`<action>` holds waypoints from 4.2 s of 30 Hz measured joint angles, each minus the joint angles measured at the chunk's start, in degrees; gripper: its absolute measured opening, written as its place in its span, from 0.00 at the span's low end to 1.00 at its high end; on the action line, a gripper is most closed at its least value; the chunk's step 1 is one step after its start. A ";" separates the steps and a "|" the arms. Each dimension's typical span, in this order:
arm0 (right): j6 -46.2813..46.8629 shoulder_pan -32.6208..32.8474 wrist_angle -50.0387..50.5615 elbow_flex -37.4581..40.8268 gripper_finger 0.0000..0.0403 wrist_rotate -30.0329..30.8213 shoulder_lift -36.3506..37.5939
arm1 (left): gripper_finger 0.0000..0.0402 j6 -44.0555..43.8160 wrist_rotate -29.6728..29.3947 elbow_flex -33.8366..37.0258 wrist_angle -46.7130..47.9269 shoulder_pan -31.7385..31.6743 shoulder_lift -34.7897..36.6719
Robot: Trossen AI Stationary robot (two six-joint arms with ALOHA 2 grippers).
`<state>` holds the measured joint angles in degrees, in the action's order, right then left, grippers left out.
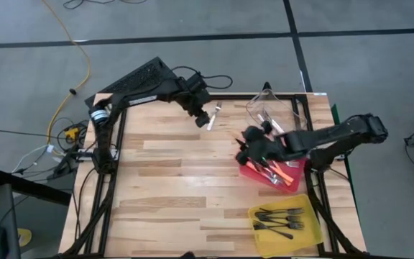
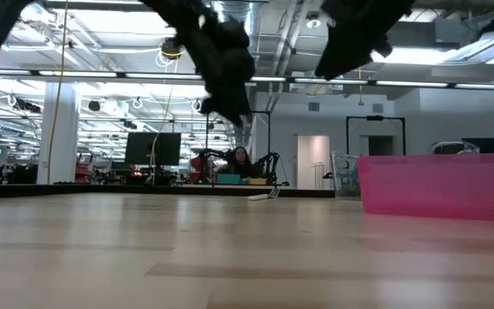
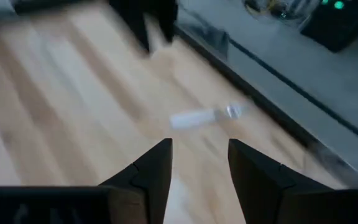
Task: Sort silverware by color (type)
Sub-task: Put the white fork into the transparent bin
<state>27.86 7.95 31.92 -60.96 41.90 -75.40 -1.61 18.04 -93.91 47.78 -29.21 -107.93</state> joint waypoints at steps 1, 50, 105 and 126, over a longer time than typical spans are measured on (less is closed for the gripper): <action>-2.00 -1.98 -1.03 0.13 0.45 -0.37 -0.75 | 0.49 0.59 -1.62 0.07 0.99 0.75 1.91; -89.30 -33.90 8.52 -38.90 0.50 -33.10 -47.75 | 0.49 -7.91 -41.44 0.16 18.80 28.08 39.33; -50.49 -25.94 36.44 -47.13 0.04 -37.14 -14.62 | 0.02 7.00 -8.85 46.28 -49.84 -5.72 34.97; -33.20 -7.02 47.17 -47.10 0.05 -20.47 -6.53 | 0.00 15.95 7.31 -1.61 -27.91 -11.56 -14.18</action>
<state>-5.34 0.93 79.09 -108.06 21.43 -81.93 14.34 25.35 -95.52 19.87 -40.76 -122.11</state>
